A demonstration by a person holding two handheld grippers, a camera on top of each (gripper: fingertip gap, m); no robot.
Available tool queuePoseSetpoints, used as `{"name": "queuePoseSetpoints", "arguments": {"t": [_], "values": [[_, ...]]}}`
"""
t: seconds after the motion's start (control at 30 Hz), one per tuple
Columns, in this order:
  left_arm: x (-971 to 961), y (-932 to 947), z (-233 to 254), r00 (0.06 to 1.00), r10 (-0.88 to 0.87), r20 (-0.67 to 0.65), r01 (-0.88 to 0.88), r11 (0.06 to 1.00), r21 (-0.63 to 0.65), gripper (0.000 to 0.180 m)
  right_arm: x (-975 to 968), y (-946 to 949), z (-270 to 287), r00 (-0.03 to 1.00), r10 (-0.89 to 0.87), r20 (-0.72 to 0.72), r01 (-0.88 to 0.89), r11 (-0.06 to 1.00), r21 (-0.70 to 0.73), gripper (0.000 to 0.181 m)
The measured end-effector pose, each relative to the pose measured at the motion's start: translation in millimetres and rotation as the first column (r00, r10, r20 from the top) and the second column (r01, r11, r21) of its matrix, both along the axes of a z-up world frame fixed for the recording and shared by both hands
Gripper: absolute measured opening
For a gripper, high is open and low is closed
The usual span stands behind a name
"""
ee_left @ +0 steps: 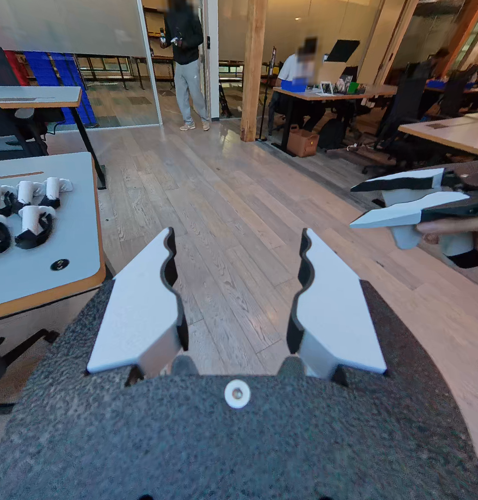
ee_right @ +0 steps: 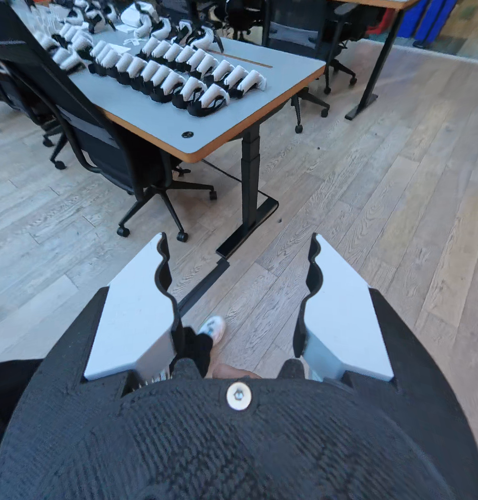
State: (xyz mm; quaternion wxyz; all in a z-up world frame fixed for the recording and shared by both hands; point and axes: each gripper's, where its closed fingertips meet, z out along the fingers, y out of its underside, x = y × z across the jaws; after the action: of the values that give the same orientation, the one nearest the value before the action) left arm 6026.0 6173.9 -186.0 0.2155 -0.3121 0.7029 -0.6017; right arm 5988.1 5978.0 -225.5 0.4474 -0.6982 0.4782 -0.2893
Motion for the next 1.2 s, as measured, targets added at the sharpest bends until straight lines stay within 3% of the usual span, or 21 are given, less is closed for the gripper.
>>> {"name": "queuePoseSetpoints", "arguments": {"t": [0.13,0.33,0.47,0.8,1.0,1.07,1.2], "values": [[126.8,-35.6,1.0,0.999,-0.04,0.017,0.041,0.998,-0.053,0.084,120.7,-13.3,4.5,0.997,0.081,0.007,-0.08,0.996,-0.038,0.099],[325.9,-94.9,24.6,0.993,-0.121,0.015,0.121,0.992,-0.042,0.077,302.8,-73.4,14.7,0.999,0.012,-0.043,-0.012,1.0,0.005,0.096],[441.8,-130.9,41.1,0.989,-0.148,0.008,0.148,0.987,-0.068,0.068,392.4,-125.9,11.5,0.999,-0.015,-0.046,0.013,0.999,-0.044,0.093],[698.8,-209.4,2.6,0.997,-0.055,-0.057,0.054,0.998,-0.013,0.071,606.3,-290.1,-47.6,0.98,-0.173,-0.1,0.169,0.984,-0.046,0.091],[873.5,-241.3,12.6,0.991,0.126,-0.053,-0.127,0.992,-0.025,0.079,824.9,-325.2,-32.0,0.997,0.001,-0.076,0.008,0.993,0.116,0.087],[923.8,-247.0,20.1,0.986,0.164,-0.042,-0.164,0.986,-0.009,0.081,894.8,-323.0,-18.2,0.996,0.074,-0.049,-0.071,0.995,0.07,0.085],[1011.4,-247.9,31.6,0.974,0.224,-0.032,-0.225,0.974,-0.022,0.082,1009.4,-305.6,0.9,0.978,0.203,-0.05,-0.207,0.974,-0.096,0.098]]}}
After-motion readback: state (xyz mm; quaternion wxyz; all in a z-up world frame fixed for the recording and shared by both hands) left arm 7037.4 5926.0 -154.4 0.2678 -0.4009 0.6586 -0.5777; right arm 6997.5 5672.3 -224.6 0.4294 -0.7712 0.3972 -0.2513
